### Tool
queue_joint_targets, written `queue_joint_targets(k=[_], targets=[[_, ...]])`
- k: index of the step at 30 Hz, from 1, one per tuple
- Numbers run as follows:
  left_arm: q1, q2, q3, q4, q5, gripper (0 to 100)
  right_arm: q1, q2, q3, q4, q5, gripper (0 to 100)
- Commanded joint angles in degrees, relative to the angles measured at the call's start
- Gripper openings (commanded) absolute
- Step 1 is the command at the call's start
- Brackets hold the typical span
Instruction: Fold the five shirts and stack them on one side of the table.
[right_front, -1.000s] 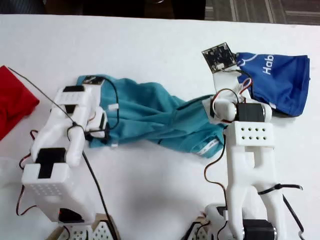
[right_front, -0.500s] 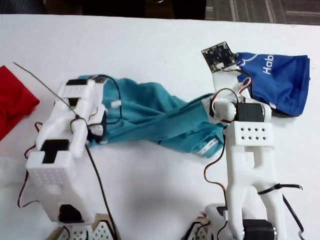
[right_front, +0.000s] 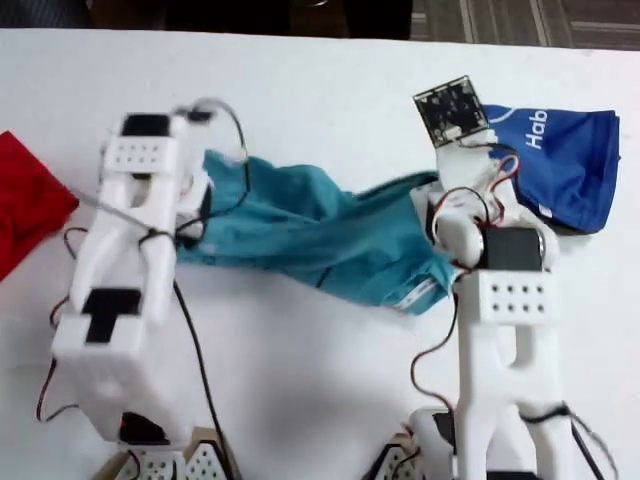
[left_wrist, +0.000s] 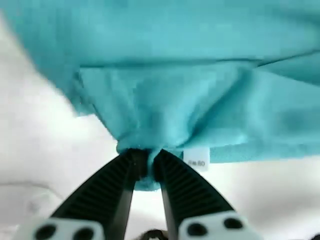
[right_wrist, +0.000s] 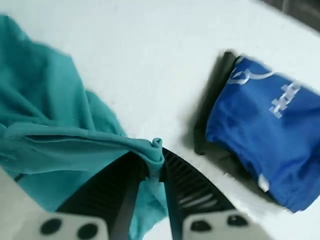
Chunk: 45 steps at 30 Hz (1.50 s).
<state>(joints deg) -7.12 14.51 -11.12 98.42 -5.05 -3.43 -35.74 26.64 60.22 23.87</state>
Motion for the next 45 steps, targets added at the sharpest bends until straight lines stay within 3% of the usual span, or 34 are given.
queue_joint_targets(k=[1,5,29,41,45], targets=[[0.6,-10.6,-5.1,3.0,-4.0,3,-0.1,-5.5,-0.4,-3.0,-0.4,1.9],[0.4,-18.7,-5.3,3.2,-7.2,3,-0.1,-9.4,-2.7,-3.3,-0.4,1.9],[0.3,-53.8,-5.7,2.5,-7.2,3,3.6,-31.0,-21.7,-2.9,0.1,1.9],[0.3,-66.6,-5.7,-4.1,-7.6,3,3.8,-38.6,-27.7,-3.3,0.4,1.9],[0.3,-67.4,-5.7,-6.2,-7.6,3,3.7,-38.0,-29.0,-4.9,5.4,1.9]])
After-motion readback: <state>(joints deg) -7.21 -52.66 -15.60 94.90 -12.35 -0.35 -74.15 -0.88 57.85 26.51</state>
